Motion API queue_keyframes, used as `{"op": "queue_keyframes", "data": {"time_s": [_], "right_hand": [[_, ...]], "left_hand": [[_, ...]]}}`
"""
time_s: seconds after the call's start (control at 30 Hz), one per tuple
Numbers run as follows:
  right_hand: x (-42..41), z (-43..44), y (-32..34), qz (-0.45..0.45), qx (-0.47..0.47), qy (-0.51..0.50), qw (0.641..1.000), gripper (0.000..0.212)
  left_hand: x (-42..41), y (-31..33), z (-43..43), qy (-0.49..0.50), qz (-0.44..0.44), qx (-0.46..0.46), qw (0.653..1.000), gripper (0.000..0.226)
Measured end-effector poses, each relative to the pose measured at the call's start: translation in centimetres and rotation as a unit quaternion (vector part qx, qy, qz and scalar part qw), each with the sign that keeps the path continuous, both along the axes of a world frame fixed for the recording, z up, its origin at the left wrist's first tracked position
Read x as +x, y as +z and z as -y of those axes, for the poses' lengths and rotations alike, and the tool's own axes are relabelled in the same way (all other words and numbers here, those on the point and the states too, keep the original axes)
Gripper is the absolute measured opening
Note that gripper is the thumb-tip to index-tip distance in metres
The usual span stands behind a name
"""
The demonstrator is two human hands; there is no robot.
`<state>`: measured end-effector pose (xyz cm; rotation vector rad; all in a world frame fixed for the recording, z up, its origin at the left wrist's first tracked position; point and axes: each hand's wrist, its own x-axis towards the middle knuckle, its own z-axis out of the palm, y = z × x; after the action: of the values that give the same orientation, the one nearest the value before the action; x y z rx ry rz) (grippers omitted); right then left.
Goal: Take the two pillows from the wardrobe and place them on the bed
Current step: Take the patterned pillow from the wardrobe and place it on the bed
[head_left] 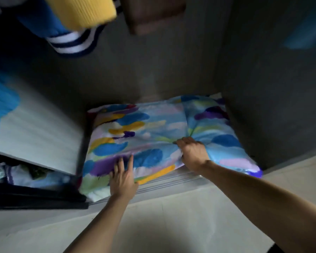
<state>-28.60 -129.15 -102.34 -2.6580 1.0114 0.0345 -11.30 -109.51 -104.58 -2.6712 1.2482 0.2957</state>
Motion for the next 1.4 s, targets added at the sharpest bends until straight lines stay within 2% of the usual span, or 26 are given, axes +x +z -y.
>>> {"op": "queue_keyframes", "data": {"time_s": [0.07,0.2,0.3,0.4,0.63,0.73,0.93,1.17,1.4], "right_hand": [[-1.7,-0.8,3.5,0.020,0.031,-0.008,0.999,0.055],[-4.8,-2.0,10.3,0.032,0.070,-0.030,0.997,0.050],[-7.2,-3.4,14.8,0.017,0.096,-0.049,0.994,0.054],[-9.4,-4.9,19.7,-0.018,0.104,-0.067,0.992,0.043],[-14.2,-8.5,32.6,-0.079,0.124,-0.078,0.986,0.036],[-16.3,-10.2,38.3,-0.079,0.114,-0.085,0.987,0.031],[-21.5,-13.2,47.3,-0.068,0.104,-0.132,0.983,0.028],[-29.7,-13.7,54.4,-0.075,0.082,-0.221,0.969,0.032],[-42.9,-11.6,59.9,-0.066,0.044,-0.316,0.945,0.033]], "left_hand": [[-0.9,2.7,-0.3,-0.002,0.019,0.008,1.000,0.105],[-2.9,9.2,-1.0,-0.014,0.016,-0.007,1.000,0.072],[-4.4,15.2,-1.6,-0.029,-0.012,0.009,0.999,0.054],[-5.6,21.0,-2.4,-0.051,-0.043,0.023,0.998,0.042],[-10.1,34.4,-6.5,-0.103,-0.087,0.041,0.990,0.042],[-12.0,40.3,-8.0,-0.127,-0.085,0.055,0.987,0.040],[-14.7,49.6,-8.5,-0.210,-0.119,0.052,0.969,0.051],[-19.7,56.5,-3.5,-0.337,-0.151,0.053,0.928,0.055],[-31.5,60.4,3.4,-0.444,-0.135,0.022,0.885,0.056]]}}
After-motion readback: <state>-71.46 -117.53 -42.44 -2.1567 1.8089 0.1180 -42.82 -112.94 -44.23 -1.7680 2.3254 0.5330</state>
